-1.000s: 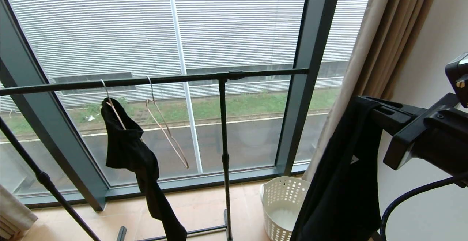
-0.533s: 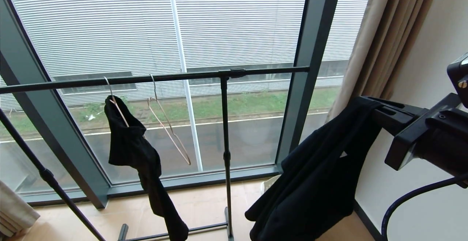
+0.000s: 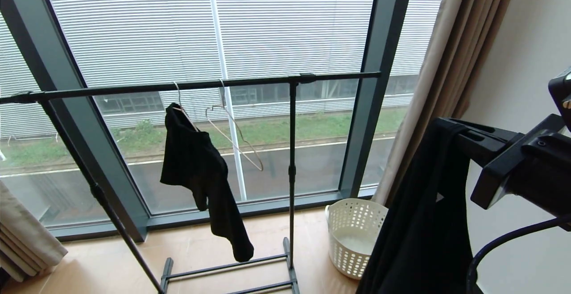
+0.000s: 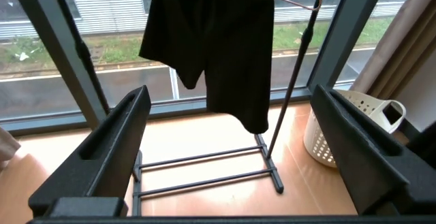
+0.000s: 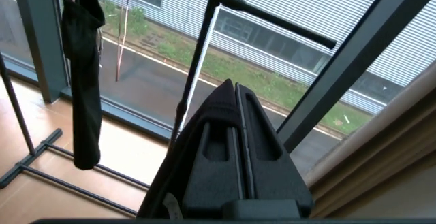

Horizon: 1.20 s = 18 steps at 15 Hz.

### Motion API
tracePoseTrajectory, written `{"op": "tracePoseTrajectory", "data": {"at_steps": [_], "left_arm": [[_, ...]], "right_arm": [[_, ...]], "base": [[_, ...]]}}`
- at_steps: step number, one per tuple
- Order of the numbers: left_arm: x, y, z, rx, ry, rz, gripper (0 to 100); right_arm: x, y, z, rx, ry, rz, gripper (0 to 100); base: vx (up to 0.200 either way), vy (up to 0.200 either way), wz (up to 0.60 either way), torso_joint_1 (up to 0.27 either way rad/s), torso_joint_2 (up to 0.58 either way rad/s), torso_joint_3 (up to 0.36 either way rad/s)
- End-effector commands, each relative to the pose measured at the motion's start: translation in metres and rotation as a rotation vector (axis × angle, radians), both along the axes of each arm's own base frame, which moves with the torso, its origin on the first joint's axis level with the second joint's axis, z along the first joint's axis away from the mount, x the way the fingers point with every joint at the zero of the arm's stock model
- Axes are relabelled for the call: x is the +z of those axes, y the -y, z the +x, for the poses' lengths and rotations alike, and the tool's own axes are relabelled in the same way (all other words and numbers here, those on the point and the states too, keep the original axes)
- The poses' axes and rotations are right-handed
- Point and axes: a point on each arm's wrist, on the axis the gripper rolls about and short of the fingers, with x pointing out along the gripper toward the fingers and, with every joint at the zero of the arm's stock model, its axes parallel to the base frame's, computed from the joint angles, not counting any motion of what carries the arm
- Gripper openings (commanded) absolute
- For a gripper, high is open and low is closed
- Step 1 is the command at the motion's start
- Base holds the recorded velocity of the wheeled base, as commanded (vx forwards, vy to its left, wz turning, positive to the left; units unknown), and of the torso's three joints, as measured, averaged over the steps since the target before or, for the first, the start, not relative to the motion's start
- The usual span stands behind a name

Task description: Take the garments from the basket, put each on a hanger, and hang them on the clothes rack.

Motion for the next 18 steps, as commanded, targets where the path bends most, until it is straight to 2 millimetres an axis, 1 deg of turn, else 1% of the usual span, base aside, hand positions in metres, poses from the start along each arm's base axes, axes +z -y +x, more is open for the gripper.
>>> {"op": "tracePoseTrajectory", "data": {"at_steps": [1, 4, 7, 14, 16, 18], "left_arm": [[0.0000, 0.0000, 0.0001, 0.001, -0.001, -0.001, 100], [0.0000, 0.0000, 0.0001, 0.001, -0.001, -0.002, 100], [0.0000, 0.0000, 0.0001, 0.001, -0.001, -0.002, 100], [0.0000, 0.0000, 0.0001, 0.001, -0.001, -0.002, 100], [0.0000, 0.0000, 0.0001, 0.001, -0.001, -0.002, 100], [0.0000, 0.0000, 0.0001, 0.001, -0.001, -0.002, 100]], "right_arm": [[-0.0008, -0.0008, 0.0006, 0.000, -0.003, -0.003, 0], [-0.0013, -0.0016, 0.0015, 0.002, -0.005, -0.005, 0], [-0.0017, -0.0013, 0.0017, 0.000, -0.007, -0.004, 0], [-0.0017, -0.0016, 0.0020, 0.000, -0.008, -0.007, 0], [-0.0020, -0.0015, 0.0019, 0.000, -0.007, -0.008, 0], [-0.0011, -0.0008, 0.0011, 0.000, -0.004, -0.004, 0]], "base": [[0.000, 0.000, 0.00, 0.000, 0.00, 0.000], [0.000, 0.000, 0.00, 0.000, 0.00, 0.000], [0.000, 0.000, 0.60, 0.007, 0.00, -0.001], [0.000, 0.000, 0.00, 0.000, 0.00, 0.000], [0.000, 0.000, 0.60, 0.002, 0.00, 0.007], [0.000, 0.000, 0.00, 0.000, 0.00, 0.000]]}}
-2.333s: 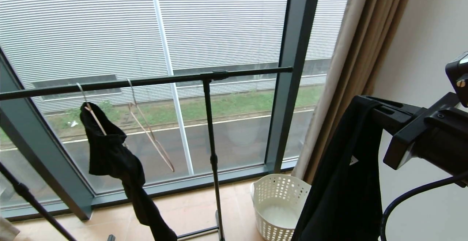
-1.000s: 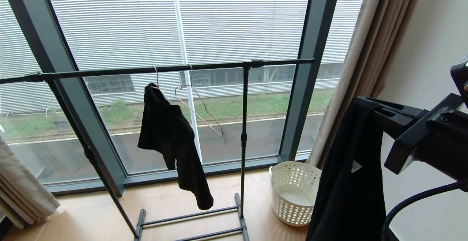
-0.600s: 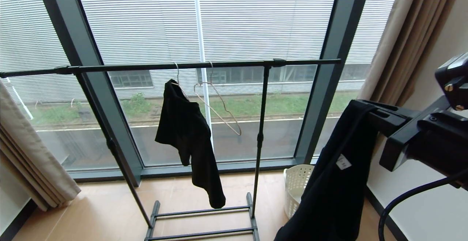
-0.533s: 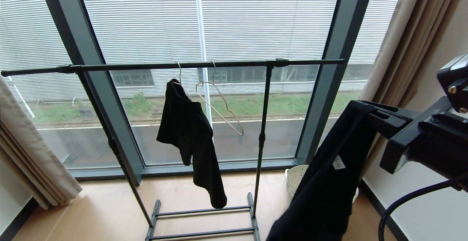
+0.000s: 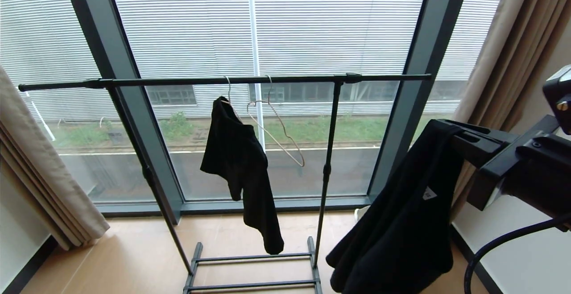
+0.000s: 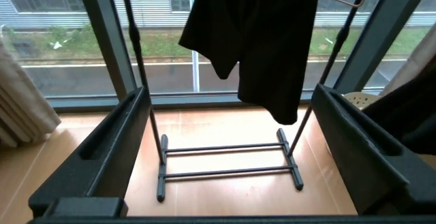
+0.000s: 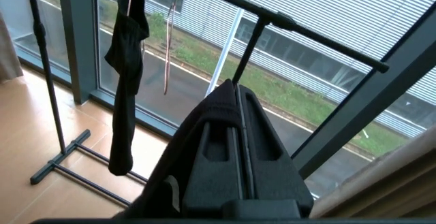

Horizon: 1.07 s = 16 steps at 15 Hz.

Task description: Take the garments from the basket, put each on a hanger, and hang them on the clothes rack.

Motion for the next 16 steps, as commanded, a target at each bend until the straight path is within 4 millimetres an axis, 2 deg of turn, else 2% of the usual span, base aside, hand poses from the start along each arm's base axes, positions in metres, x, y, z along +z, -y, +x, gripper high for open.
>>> {"op": "tracePoseTrajectory", "data": {"at_steps": [1, 6, 9, 11, 13, 14, 16], "left_arm": [[0.000, 0.000, 0.000, 0.000, -0.001, -0.001, 100], [-0.001, 0.000, 0.000, 0.000, -0.006, 0.023, 100], [-0.001, 0.000, 0.000, -0.005, -0.005, 0.066, 100], [0.000, 0.000, 0.000, 0.004, -0.004, 0.107, 100], [0.000, 0.000, 0.001, 0.008, -0.010, 0.107, 100], [0.009, 0.000, 0.017, 0.046, -0.196, 0.090, 100], [0.043, 0.001, 0.035, -0.003, -0.261, -0.012, 100]], "right_arm": [[0.000, 0.000, 0.000, -0.001, -0.001, -0.001, 0], [-0.005, -0.001, 0.001, -0.002, -0.013, -0.021, 0], [-0.007, -0.009, 0.012, -0.051, -0.033, -0.052, 0], [-0.015, -0.021, 0.028, -0.156, -0.086, -0.102, 0], [-0.016, -0.023, 0.031, -0.167, -0.091, -0.105, 0], [-0.012, -0.040, 0.051, -0.186, -0.185, -0.145, 0], [0.005, -0.055, 0.069, -0.209, -0.293, -0.098, 0]], "base": [[0.000, 0.000, 0.00, 0.000, 0.00, 0.000], [0.000, 0.000, 0.00, 0.000, 0.00, 0.000], [0.000, 0.000, 0.00, 0.000, 0.00, 0.000], [0.000, 0.000, 0.00, 0.000, 0.00, 0.000], [0.000, 0.000, 0.00, 0.000, 0.00, 0.000], [0.000, 0.000, 0.00, 0.000, 0.00, 0.000], [0.000, 0.000, 0.00, 0.000, 0.00, 0.000]]}}
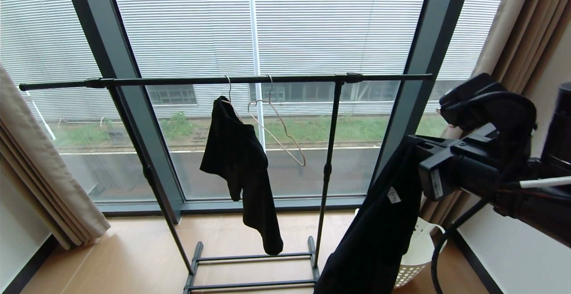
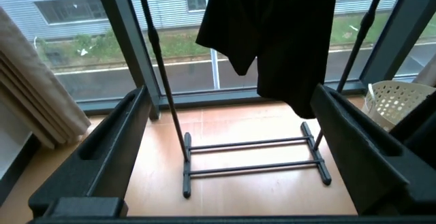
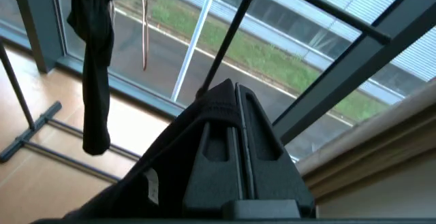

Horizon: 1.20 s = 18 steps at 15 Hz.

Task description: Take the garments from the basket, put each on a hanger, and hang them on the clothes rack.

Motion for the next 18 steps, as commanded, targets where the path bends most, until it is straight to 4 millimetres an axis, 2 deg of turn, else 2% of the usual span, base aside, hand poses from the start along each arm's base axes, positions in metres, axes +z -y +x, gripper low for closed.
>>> {"op": "tracePoseTrajectory", "data": {"at_steps": [1, 2, 3, 4, 6, 7, 11, 13, 15, 18], "left_arm": [[0.050, 0.000, 0.040, -0.026, -0.240, -0.141, 100], [0.072, 0.000, 0.065, -0.048, -0.318, -0.213, 100], [0.078, 0.001, 0.075, -0.055, -0.348, -0.237, 100], [0.093, 0.007, 0.106, -0.102, -0.430, -0.328, 100], [0.104, 0.021, 0.140, -0.130, -0.520, -0.444, 100], [0.106, 0.037, 0.162, -0.174, -0.595, -0.468, 100], [0.104, 0.084, 0.207, -0.297, -0.714, -0.437, 100], [0.098, 0.102, 0.224, -0.329, -0.741, -0.419, 100], [0.091, 0.129, 0.244, -0.385, -0.756, -0.397, 100], [0.088, 0.151, 0.258, -0.422, -0.772, -0.378, 100]], "right_arm": [[0.023, -0.033, 0.039, -0.046, -0.135, 0.052, 0], [0.035, -0.047, 0.054, -0.061, -0.184, 0.099, 0], [0.037, -0.052, 0.061, -0.061, -0.200, 0.116, 0], [0.040, -0.064, 0.074, -0.067, -0.233, 0.151, 0], [0.030, -0.071, 0.079, -0.093, -0.277, 0.201, 0], [0.022, -0.073, 0.077, -0.085, -0.321, 0.234, 0], [0.025, -0.072, 0.076, -0.056, -0.325, 0.259, 0], [0.025, -0.073, 0.076, -0.055, -0.325, 0.264, 0], [0.025, -0.075, 0.073, -0.044, -0.329, 0.263, 0], [0.025, -0.084, 0.065, -0.052, -0.351, 0.329, 0]], "base": [[0.000, 0.000, 0.00, 0.000, 0.00, 0.000], [0.000, 0.000, 0.00, 0.000, 0.00, 0.000], [0.000, 0.000, 0.00, 0.000, 0.00, 0.000], [0.000, 0.000, 0.00, 0.000, 0.00, 0.000], [0.000, 0.000, 0.00, 0.000, 0.00, 0.000], [0.000, 0.000, 0.00, 0.000, 0.00, 0.000], [0.000, 0.000, 0.00, 0.000, 0.00, 0.000], [0.000, 0.000, 0.00, 0.000, 0.00, 0.000], [0.000, 0.000, 0.00, 0.000, 0.00, 0.000], [0.000, 0.000, 0.00, 0.000, 0.00, 0.000]]}}
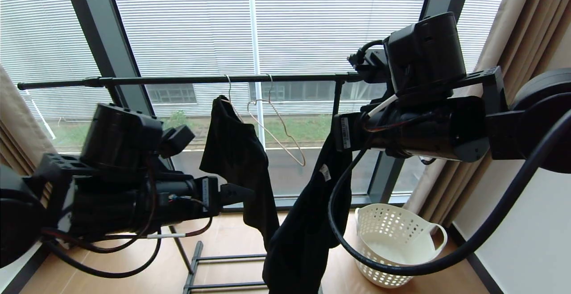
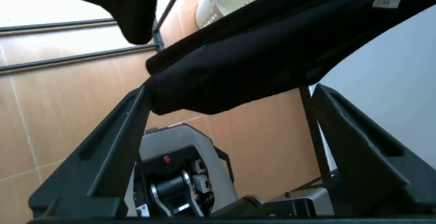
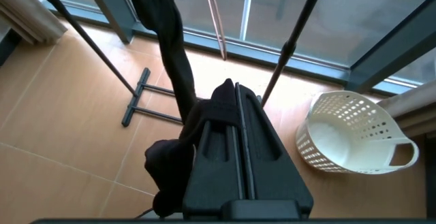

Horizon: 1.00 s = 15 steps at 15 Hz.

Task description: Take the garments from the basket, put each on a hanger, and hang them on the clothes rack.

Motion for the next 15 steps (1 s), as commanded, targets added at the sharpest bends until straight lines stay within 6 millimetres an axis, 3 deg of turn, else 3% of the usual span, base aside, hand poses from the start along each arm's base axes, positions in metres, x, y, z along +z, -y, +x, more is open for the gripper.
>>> {"op": "tracePoseTrajectory", "data": {"at_steps": [1, 6, 15], "left_arm": [[-0.017, 0.031, 0.013, -0.069, -0.050, 0.030, 100], [-0.035, 0.072, 0.005, -0.174, -0.106, 0.050, 100], [-0.050, 0.100, 0.033, -0.139, -0.105, 0.077, 100]], "right_arm": [[0.000, -0.008, -0.009, 0.025, -0.006, 0.010, 0], [-0.006, -0.014, -0.020, 0.057, -0.019, -0.005, 0], [-0.012, -0.014, -0.020, 0.058, -0.036, -0.018, 0]], "base": [[0.000, 0.000, 0.00, 0.000, 0.00, 0.000], [0.000, 0.000, 0.00, 0.000, 0.00, 0.000], [0.000, 0.000, 0.00, 0.000, 0.00, 0.000]]}}
